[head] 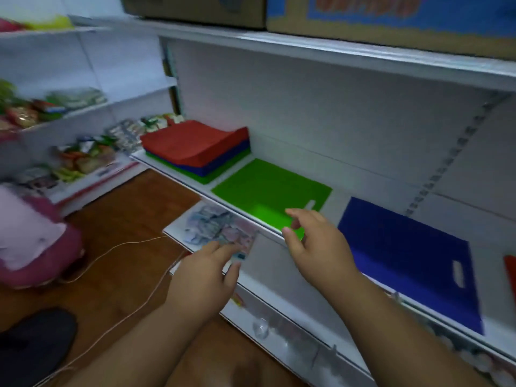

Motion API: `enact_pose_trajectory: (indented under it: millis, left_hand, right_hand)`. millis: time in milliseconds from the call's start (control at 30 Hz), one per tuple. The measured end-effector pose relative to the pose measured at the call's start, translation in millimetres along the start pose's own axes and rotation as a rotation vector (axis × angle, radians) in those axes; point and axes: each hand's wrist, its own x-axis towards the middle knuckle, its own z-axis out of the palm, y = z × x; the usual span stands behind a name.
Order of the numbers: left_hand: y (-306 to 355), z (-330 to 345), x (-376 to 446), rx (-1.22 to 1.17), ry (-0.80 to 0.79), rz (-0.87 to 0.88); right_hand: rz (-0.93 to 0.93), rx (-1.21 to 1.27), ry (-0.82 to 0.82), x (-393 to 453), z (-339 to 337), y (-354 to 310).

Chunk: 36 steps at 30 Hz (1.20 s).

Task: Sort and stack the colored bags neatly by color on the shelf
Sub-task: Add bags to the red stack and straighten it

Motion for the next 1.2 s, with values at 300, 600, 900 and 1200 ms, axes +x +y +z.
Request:
enact_pose_trajectory:
  millis: [300, 600, 900, 1200]
  left_hand:
    - [-123.3, -11.8, 61.2, -0.062, 0.061, -0.225]
    - [-227.0, -32.6, 133.0, -0.139, 0.023, -0.375]
    - [-311.2, -17.1, 219.6, -1.044, -0.323, -0.542]
    - [-366.1, -5.1, 256.6, -0.995, -0.069, -0.634]
  right_hand:
    - [-0.078, 0.058, -0.145, 126.7, 99.5, -65.8]
    - [0.126, 0.106, -0.404, 268.4, 189.4, -111.5]
    - [0.414, 0.056, -0.206, 271.5, 234.4, -120.1]
    - [0.466, -0.059, 0.218, 213.5, 239.4, -134.9]
